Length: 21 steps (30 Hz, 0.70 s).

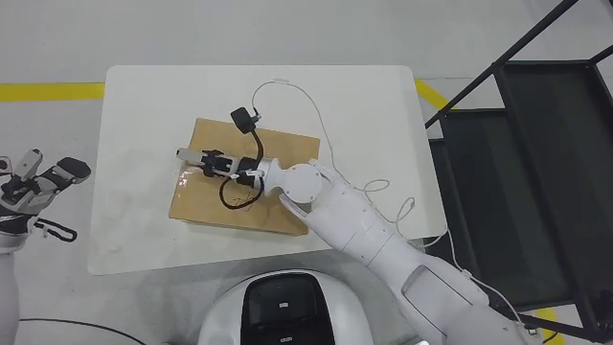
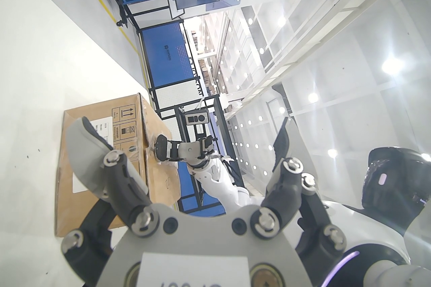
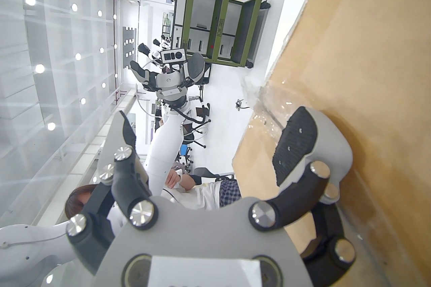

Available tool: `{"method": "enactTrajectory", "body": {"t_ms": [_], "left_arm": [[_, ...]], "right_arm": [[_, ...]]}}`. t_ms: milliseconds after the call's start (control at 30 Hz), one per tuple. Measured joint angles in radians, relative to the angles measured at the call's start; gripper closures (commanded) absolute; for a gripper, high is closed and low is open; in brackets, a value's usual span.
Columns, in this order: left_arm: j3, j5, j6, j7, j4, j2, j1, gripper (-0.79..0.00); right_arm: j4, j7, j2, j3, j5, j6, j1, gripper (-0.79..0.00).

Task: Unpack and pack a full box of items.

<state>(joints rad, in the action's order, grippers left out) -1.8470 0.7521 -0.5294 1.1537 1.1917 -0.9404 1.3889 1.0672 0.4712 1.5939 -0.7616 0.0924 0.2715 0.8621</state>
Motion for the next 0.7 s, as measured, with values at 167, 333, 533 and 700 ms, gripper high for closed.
{"method": "enactTrajectory", "body": {"t_ms": [167, 333, 533, 700], "left_arm": [[-0.014, 0.0, -0.002, -0.003, -0.005, 0.001, 0.007, -0.785], [-0.026, 0.001, 0.001, -0.007, -0.008, 0.002, 0.015, -0.785], [-0.021, -0.001, 0.006, -0.009, -0.008, 0.001, 0.011, -0.785], [-0.003, -0.004, 0.008, -0.005, -0.006, -0.002, 0.001, -0.785]], "right_arm": [[-0.066, -0.009, 0.034, 0.041, 0.043, 0.014, -0.047, -0.785], [-0.135, -0.014, 0.07, 0.073, 0.087, 0.048, -0.092, -0.785], [-0.182, -0.007, 0.082, 0.068, 0.085, 0.081, -0.114, -0.785], [-0.172, -0.001, 0.068, 0.027, 0.07, 0.092, -0.094, -0.785]]}}
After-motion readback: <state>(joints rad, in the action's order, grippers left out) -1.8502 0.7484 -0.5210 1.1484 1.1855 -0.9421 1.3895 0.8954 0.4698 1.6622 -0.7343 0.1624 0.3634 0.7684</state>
